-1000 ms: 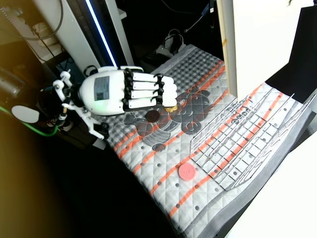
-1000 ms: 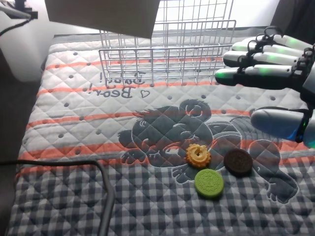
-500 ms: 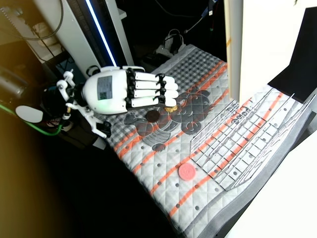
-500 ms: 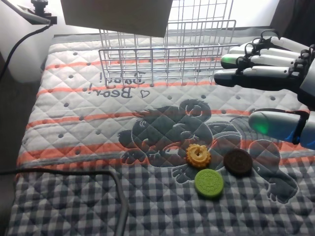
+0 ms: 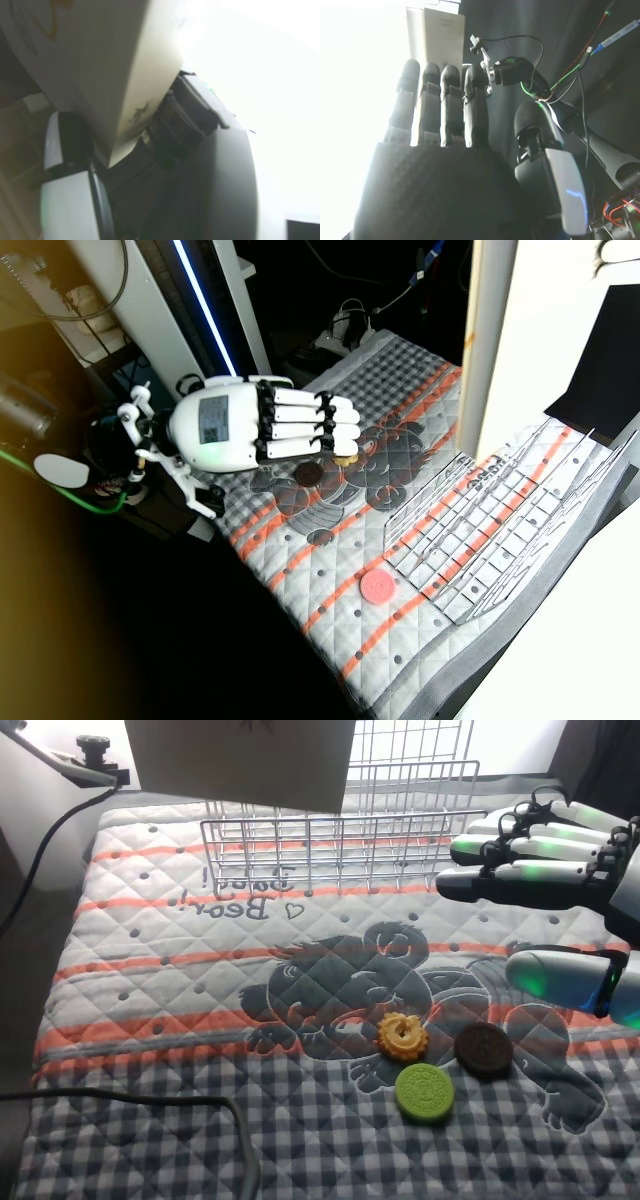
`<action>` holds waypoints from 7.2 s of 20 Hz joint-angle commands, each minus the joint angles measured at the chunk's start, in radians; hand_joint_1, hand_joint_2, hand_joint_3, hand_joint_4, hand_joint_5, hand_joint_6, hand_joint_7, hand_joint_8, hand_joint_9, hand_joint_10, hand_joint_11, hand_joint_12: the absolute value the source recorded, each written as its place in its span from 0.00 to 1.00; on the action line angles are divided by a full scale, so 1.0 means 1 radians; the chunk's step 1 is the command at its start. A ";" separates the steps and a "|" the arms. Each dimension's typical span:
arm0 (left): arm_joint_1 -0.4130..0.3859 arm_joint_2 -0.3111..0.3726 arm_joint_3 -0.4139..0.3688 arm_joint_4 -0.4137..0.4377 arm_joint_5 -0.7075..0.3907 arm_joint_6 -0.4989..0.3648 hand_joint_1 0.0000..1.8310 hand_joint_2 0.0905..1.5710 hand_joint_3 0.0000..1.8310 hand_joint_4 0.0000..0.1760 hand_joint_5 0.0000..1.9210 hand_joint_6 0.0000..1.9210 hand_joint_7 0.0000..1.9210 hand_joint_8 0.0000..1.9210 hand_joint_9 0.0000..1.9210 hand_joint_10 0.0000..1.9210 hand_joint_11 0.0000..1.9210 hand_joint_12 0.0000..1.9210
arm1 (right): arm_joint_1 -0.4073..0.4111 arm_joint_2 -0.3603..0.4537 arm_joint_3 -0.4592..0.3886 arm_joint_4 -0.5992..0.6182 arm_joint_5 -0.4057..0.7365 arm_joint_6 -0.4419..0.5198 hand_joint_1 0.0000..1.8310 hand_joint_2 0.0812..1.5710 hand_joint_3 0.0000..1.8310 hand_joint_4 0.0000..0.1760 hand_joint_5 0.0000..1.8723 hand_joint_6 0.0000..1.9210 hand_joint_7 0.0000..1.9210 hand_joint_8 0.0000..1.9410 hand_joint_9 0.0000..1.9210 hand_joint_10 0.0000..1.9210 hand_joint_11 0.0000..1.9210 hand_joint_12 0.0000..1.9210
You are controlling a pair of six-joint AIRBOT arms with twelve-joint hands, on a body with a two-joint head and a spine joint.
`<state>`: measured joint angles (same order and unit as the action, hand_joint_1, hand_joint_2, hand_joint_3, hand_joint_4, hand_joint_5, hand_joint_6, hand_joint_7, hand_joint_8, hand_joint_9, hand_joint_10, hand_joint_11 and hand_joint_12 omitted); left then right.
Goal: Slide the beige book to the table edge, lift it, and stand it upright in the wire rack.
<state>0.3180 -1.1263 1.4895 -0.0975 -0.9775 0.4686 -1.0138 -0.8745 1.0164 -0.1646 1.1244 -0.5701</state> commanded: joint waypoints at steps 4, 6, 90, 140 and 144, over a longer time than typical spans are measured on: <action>0.012 -0.006 0.008 -0.051 -0.141 -0.018 0.76 0.65 0.00 0.00 0.59 0.39 0.56 0.35 0.56 0.50 0.52 0.49 | 0.005 -0.005 0.002 0.030 0.125 0.003 0.05 0.89 0.00 0.02 0.22 0.00 0.14 0.00 0.11 0.00 0.00 0.26; 0.025 -0.016 0.012 -0.066 -0.151 -0.018 0.76 0.64 0.00 0.00 0.59 0.37 0.57 0.35 0.56 0.49 0.51 0.47 | 0.004 -0.005 0.002 0.031 0.125 0.003 0.05 0.89 0.00 0.08 0.22 0.00 0.14 0.00 0.11 0.00 0.00 0.27; -0.026 -0.194 0.140 -0.095 -0.118 0.136 0.76 0.64 0.00 0.00 0.58 0.39 0.65 0.21 0.57 0.51 0.46 0.55 | -0.080 -0.086 0.046 0.123 0.221 0.050 0.09 0.87 0.00 0.00 0.23 0.00 0.16 0.00 0.14 0.00 0.01 0.27; 0.646 0.467 -0.492 -0.111 -0.453 0.346 0.25 0.52 0.00 0.99 0.00 0.00 0.00 0.00 0.00 0.00 0.00 0.00 | -0.132 0.231 -0.083 0.265 0.437 -0.132 0.12 0.82 0.00 0.35 0.12 0.00 0.08 0.00 0.05 0.00 0.02 0.02; 0.885 0.496 -0.569 -0.214 -0.685 0.326 0.22 0.57 0.00 0.65 0.02 0.00 0.01 0.00 0.00 0.00 0.00 0.00 | -0.263 0.241 -0.106 0.383 0.586 -0.148 0.25 0.78 0.00 0.46 0.11 0.00 0.09 0.00 0.07 0.00 0.04 0.02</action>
<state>1.2240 -0.6437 0.9192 -0.2722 -1.4914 0.8013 -1.3022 -0.6399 0.9092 0.1936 1.5581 -0.7139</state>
